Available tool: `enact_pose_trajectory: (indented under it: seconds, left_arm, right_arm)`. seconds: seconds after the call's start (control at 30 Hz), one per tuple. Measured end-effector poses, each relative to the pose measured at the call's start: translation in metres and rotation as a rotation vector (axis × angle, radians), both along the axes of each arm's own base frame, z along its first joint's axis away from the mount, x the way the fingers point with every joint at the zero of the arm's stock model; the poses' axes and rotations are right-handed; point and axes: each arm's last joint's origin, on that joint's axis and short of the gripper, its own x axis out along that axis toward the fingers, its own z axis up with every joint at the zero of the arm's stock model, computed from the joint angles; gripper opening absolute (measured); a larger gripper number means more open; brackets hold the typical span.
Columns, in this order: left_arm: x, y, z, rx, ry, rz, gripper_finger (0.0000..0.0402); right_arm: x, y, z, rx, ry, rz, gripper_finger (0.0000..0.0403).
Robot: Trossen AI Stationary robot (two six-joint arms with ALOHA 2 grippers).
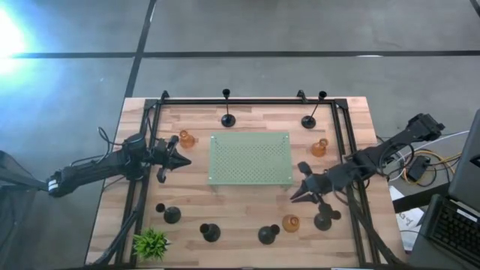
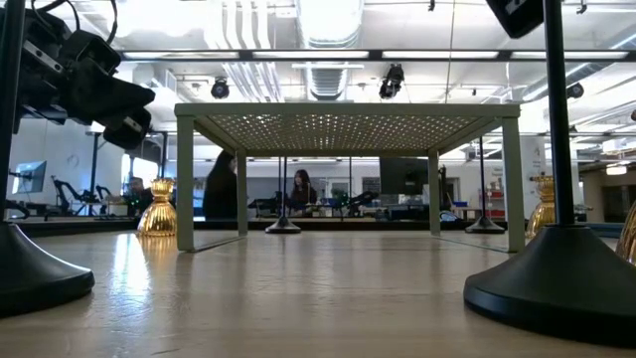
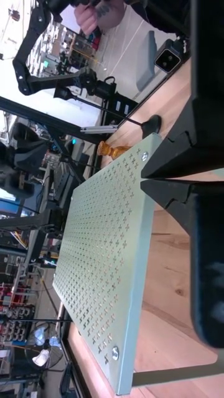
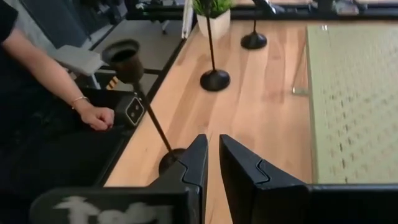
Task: Pick & Place candle stick holders
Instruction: Put the black candle holder on the shelf
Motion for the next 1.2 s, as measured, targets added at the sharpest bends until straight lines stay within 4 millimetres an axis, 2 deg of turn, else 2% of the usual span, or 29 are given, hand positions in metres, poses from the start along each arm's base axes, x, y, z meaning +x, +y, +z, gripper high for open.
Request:
enact_pose_trajectory:
  seconds: [0.27, 0.6, 0.9, 1.2]
  left_arm:
    - [0.0, 0.0, 0.0, 0.0, 0.0, 0.0, 0.0018]
    - [0.0, 0.0, 0.0, 0.0, 0.0, 0.0, 0.0018]
    - [0.0, 0.0, 0.0, 0.0, 0.0, 0.0, 0.0018]
    - [0.0, 0.0, 0.0, 0.0, 0.001, -0.001, 0.0017]
  right_arm:
    - [0.006, 0.003, -0.01, 0.036, 0.06, -0.033, 0.0033]
    - [0.013, 0.023, -0.022, 0.065, 0.094, -0.001, 0.0033]
    - [0.005, 0.032, -0.01, 0.091, 0.045, 0.024, 0.0033]
    - [-0.005, 0.03, -0.009, 0.076, 0.064, -0.062, 0.0033]
